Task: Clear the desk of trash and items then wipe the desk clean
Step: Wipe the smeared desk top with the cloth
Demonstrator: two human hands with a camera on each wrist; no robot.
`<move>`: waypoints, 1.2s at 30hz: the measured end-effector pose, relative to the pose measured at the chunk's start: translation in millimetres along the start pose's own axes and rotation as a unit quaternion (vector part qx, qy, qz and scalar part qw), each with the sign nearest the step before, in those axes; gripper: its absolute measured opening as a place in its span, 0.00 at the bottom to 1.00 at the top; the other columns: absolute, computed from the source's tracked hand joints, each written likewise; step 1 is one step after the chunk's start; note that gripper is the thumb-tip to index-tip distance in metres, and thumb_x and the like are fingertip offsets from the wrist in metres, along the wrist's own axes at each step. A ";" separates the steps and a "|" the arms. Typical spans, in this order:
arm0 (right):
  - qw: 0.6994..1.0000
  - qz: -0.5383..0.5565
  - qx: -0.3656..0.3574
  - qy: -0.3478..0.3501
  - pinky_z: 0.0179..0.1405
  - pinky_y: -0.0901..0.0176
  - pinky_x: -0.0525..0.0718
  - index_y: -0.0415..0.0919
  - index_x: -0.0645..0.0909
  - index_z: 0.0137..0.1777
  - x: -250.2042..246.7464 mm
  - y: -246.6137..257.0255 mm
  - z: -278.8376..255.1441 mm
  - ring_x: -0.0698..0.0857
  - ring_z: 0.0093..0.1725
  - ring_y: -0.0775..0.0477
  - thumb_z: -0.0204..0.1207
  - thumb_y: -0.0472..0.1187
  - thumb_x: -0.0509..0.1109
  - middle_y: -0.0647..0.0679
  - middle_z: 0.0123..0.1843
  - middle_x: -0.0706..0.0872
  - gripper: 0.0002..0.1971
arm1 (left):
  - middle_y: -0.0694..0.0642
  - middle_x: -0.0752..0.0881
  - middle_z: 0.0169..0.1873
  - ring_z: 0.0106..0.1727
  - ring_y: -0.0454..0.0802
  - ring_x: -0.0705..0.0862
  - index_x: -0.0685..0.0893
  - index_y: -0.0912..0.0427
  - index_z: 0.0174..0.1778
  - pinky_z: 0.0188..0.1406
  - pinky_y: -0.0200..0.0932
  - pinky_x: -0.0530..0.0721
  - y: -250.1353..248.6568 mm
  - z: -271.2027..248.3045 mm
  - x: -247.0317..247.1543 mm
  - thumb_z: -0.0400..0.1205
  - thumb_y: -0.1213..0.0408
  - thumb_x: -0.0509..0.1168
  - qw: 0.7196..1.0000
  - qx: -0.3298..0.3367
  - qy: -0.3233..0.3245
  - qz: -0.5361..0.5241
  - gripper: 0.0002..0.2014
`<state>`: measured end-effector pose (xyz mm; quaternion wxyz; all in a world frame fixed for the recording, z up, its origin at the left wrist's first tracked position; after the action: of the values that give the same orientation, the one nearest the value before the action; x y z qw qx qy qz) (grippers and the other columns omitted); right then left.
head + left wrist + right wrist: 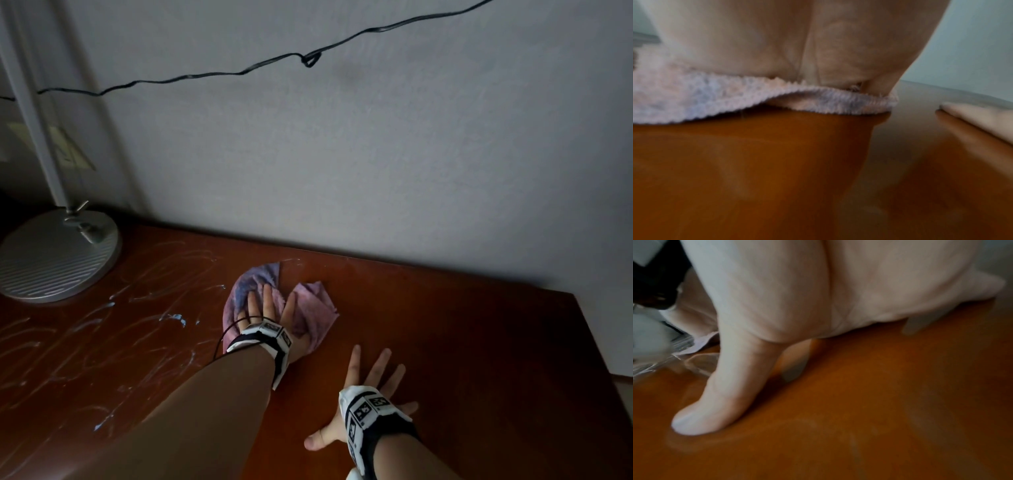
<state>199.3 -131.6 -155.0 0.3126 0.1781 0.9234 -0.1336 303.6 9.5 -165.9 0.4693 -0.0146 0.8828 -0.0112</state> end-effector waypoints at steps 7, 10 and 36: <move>1.000 0.002 -0.003 0.001 0.69 0.11 0.48 0.53 0.16 0.76 -0.5 0.4 -1.5 0.26 0.78 0.23 0.37 0.73 0.81 0.32 0.73 0.13 0.85 | 0.59 0.30 0.82 0.82 0.67 0.33 0.35 0.40 0.82 0.80 0.65 0.38 -9.6 4.8 -6.9 0.76 0.29 0.46 0.999 0.006 -0.043 -0.006 0.42; 1.000 0.008 -0.001 0.003 0.70 0.12 0.48 0.53 0.16 0.76 -1.7 0.5 -0.9 0.26 0.78 0.23 0.42 0.72 0.82 0.32 0.74 0.14 0.82 | 0.58 0.29 0.81 0.81 0.67 0.32 0.33 0.40 0.81 0.79 0.65 0.36 -8.1 6.3 -9.1 0.77 0.29 0.45 1.000 0.015 -0.014 0.004 0.42; 1.000 -0.006 0.005 -0.010 0.71 0.12 0.48 0.54 0.16 0.76 3.5 0.4 3.1 0.27 0.78 0.24 0.42 0.72 0.81 0.32 0.75 0.15 0.82 | 0.57 0.34 0.83 0.82 0.68 0.34 0.36 0.43 0.83 0.78 0.66 0.36 -41.0 58.0 -49.5 0.79 0.31 0.45 0.994 0.082 -0.077 -0.002 0.40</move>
<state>198.5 -131.5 -159.6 0.3201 0.1728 0.9206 -0.1417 380.0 -30.0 -156.0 0.5359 0.0209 0.8399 -0.0834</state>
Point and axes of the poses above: each hand's wrist, its own z-axis towards the middle knuckle, its own x-axis out of the palm, y = z × x, the point moved 3 cm from there along z, towards the middle knuckle
